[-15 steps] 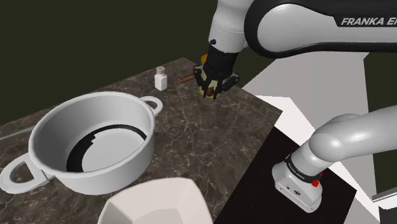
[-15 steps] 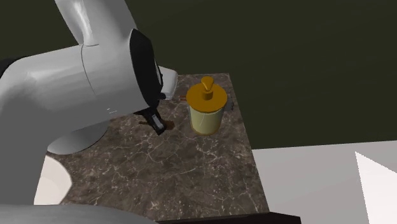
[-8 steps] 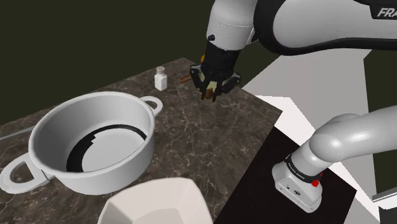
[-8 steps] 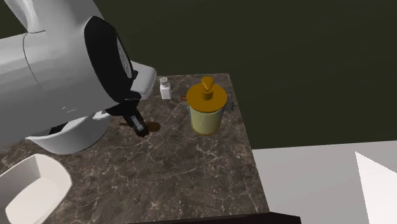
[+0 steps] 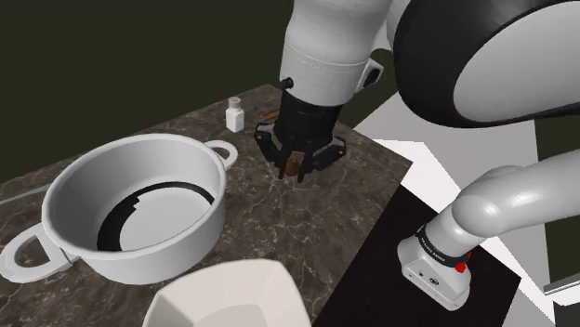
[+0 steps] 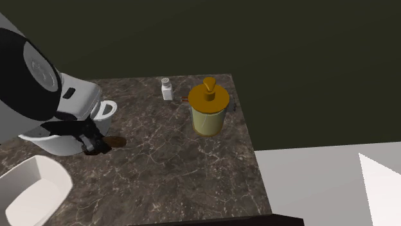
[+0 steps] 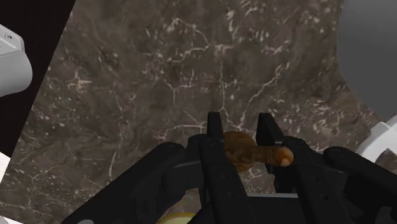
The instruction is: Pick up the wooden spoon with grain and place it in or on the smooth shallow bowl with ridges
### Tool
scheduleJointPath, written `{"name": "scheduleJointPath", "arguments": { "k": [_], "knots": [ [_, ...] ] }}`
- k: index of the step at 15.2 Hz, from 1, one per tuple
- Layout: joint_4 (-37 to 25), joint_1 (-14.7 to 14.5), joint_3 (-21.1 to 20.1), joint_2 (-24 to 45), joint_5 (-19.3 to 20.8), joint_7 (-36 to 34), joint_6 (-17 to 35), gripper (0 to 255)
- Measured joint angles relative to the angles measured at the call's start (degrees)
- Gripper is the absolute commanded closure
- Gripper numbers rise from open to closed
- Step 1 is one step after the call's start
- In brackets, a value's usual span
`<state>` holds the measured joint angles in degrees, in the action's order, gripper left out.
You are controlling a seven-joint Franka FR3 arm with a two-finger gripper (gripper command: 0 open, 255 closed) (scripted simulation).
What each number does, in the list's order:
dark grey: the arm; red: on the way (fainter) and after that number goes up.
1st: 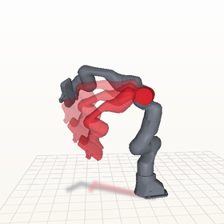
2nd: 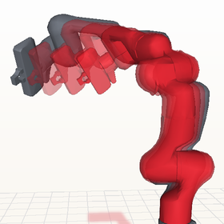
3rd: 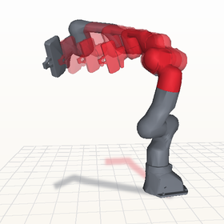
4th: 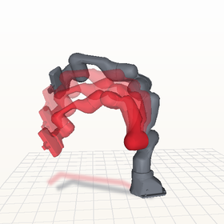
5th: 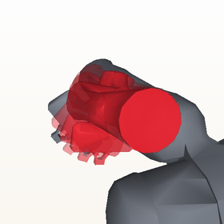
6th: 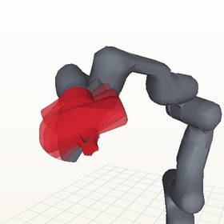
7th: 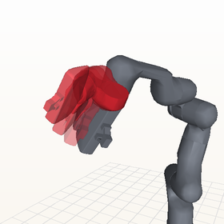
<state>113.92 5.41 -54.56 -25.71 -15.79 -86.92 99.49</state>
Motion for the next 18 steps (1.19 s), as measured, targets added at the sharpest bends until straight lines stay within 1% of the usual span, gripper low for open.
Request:
{"name": "scheduleJointPath", "arguments": {
  "k": [1,6,8,9,10,11,12,13,14,15,16,17,18],
  "knots": [
    [-0.6,0.1,-1.6,0.4,0.0,-1.6,0.0,255],
    [-7.4,3.4,-11.9,5.1,2.1,-10.4,-1.3,255],
    [-10.7,7.1,-19.5,8.1,4.1,-15.0,-1.3,255],
    [-12.2,9.3,-23.3,9.2,5.0,-17.0,-1.6,255],
    [-13.5,12.4,-27.7,10.0,5.5,-18.6,-1.7,255],
    [-15.7,17.6,-34.1,10.4,5.8,-20.2,-2.0,255],
    [-17.3,20.8,-37.8,9.7,5.2,-20.9,-2.6,255],
    [-19.9,26.4,-43.0,7.8,3.5,-20.7,-3.4,255],
    [-22.1,29.6,-45.9,5.9,1.7,-20.7,-4.3,255],
    [-23.9,31.9,-47.9,4.2,0.1,-20.7,-5.0,255],
    [-27.1,35.1,-50.5,1.8,-1.8,-20.8,-6.5,255],
    [-29.1,36.4,-51.9,0.4,-3.0,-21.5,-7.4,255],
    [-29.6,37.0,-52.6,-0.4,-3.7,-21.6,-7.4,255]
  ]
}}
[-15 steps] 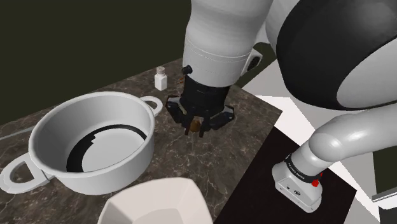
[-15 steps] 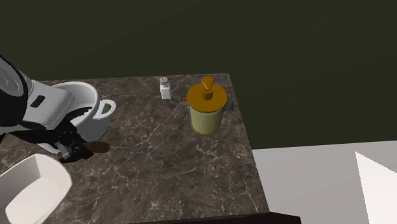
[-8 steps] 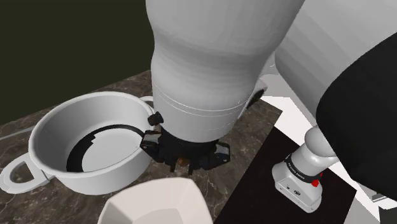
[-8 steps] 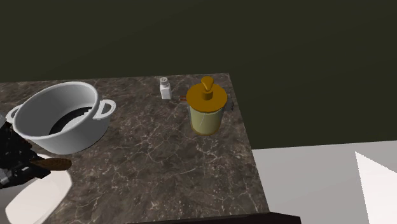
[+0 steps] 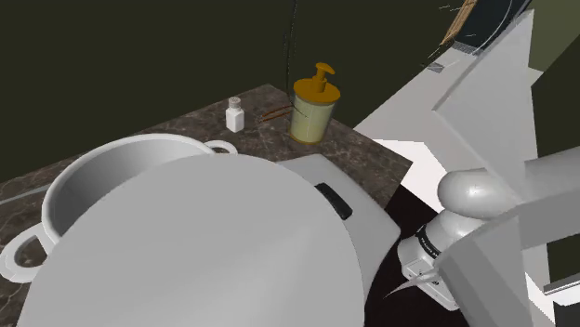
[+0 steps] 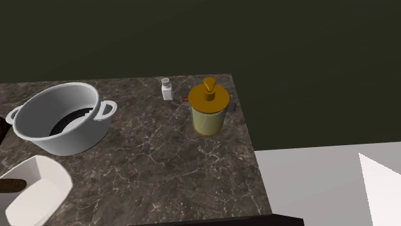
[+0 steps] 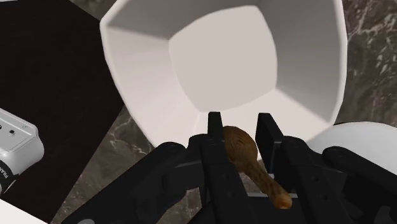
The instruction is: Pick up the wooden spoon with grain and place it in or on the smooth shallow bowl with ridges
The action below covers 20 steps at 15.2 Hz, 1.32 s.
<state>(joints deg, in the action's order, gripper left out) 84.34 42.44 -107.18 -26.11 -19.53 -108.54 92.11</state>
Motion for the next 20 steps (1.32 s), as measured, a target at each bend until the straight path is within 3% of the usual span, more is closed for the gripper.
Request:
{"name": "scheduleJointPath", "arguments": {
  "k": [13,20],
  "knots": [
    [8.4,-1.2,-1.3,-1.8,-1.9,0.7,8.7,255],
    [9.4,-1.6,-1.2,-1.7,-2.0,0.7,9.5,255]
  ]
}}
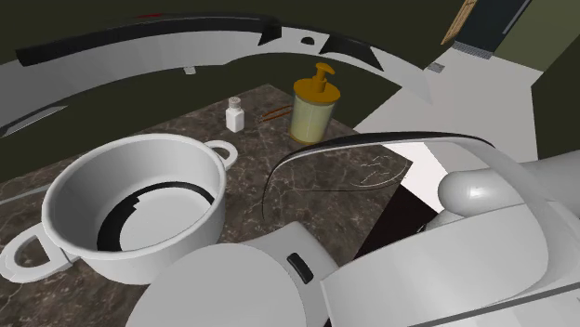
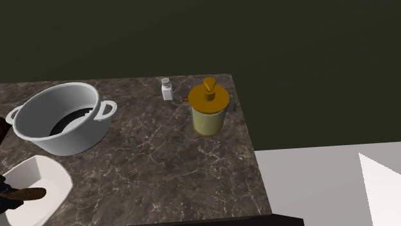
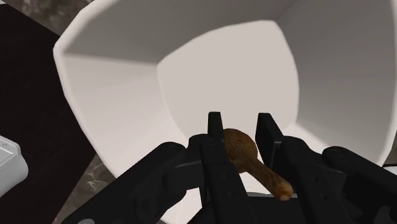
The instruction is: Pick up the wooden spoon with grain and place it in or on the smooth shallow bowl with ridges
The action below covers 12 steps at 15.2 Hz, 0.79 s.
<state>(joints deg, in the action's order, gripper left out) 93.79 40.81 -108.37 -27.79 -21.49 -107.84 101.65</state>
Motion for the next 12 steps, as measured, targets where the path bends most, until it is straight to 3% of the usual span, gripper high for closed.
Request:
{"name": "scheduleJointPath", "arguments": {
  "k": [1,7,12],
  "knots": [
    [0.0,0.0,0.0,0.0,0.0,0.0,0.0,0],
    [0.0,0.0,0.0,0.0,0.0,0.0,0.0,0],
    [-6.2,0.9,0.4,0.7,0.9,-1.0,-6.0,0]
  ]
}}
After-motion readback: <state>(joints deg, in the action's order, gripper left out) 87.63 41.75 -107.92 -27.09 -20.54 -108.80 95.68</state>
